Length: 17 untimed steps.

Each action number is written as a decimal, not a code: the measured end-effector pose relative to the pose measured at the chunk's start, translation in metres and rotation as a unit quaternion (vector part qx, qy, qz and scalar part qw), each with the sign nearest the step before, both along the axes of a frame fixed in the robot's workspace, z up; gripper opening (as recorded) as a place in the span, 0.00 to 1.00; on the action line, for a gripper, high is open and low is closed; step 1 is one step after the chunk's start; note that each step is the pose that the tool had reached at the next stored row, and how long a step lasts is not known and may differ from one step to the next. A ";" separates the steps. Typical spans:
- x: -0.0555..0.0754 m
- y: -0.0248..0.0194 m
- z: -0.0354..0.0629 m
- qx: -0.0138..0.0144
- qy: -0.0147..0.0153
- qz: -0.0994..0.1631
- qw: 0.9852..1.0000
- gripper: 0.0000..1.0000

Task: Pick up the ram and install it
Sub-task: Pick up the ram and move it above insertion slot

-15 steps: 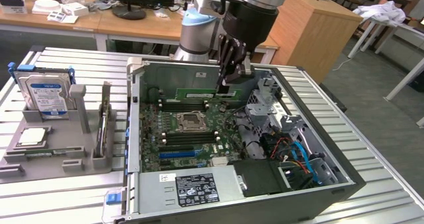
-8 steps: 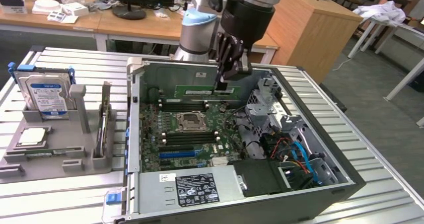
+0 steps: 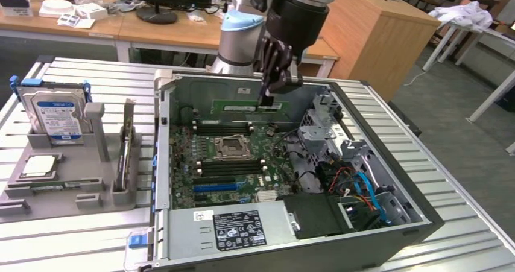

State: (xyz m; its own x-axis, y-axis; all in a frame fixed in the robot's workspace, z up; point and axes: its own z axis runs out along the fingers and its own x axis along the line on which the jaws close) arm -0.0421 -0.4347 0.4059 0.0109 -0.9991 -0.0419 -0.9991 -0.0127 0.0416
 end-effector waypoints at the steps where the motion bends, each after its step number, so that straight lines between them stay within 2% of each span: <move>1: 0.000 0.0014 -0.0002 0.000 0.000 0.000 1.000 0.12; 9: 0.000 0.0111 -0.0019 0.001 0.000 0.000 1.000 0.12; 17: 0.000 0.0190 -0.0034 0.003 0.000 0.000 1.000 0.12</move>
